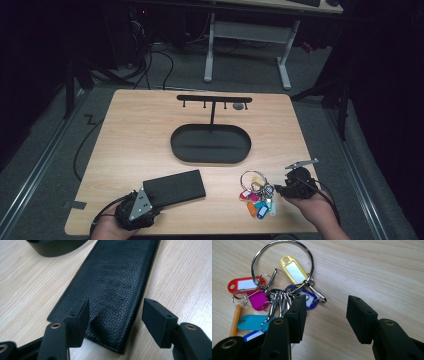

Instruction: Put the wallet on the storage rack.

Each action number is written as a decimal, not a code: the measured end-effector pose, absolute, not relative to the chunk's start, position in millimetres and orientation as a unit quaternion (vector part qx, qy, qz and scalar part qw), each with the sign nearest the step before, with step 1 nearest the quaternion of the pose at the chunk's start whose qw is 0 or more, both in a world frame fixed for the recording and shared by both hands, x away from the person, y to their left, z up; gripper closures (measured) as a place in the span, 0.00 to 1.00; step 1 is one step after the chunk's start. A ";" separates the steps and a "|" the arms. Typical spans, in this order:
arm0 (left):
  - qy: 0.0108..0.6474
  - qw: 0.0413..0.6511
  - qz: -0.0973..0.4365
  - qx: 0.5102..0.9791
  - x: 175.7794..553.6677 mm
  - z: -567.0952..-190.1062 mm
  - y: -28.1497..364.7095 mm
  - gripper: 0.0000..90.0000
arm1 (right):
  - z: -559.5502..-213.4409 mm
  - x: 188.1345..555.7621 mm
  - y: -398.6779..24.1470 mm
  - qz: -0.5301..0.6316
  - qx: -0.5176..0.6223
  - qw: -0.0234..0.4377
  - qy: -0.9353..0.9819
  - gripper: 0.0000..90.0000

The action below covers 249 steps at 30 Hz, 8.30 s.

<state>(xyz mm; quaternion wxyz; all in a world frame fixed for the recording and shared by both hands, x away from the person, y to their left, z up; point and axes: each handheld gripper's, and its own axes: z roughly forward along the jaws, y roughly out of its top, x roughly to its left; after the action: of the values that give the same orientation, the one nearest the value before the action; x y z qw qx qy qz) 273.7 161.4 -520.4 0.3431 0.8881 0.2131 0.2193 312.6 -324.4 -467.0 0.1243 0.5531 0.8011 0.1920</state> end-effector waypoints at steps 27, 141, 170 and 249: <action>0.182 0.321 0.293 0.882 261.5 -526.8 152.0 0.81 | -484.9 273.0 -310.9 0.318 0.564 0.222 0.729 0.54; 0.296 0.473 0.220 0.800 293.1 -483.5 203.8 0.82 | -510.7 241.9 -333.4 0.362 0.578 0.249 0.688 0.51; 0.175 0.412 0.241 0.861 330.4 -423.5 123.6 0.82 | -507.8 237.4 -341.6 0.382 0.569 0.240 0.687 0.51; 0.095 0.226 0.270 0.931 441.7 -471.6 81.7 0.63 | -509.7 232.4 -352.0 0.401 0.579 0.220 0.675 0.51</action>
<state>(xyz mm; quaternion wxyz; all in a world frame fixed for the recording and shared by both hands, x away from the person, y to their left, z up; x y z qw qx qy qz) 441.7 81.7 -471.6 0.2262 0.9310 0.0954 0.2702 232.4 -352.0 -509.7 0.2197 0.5791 0.6752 0.4006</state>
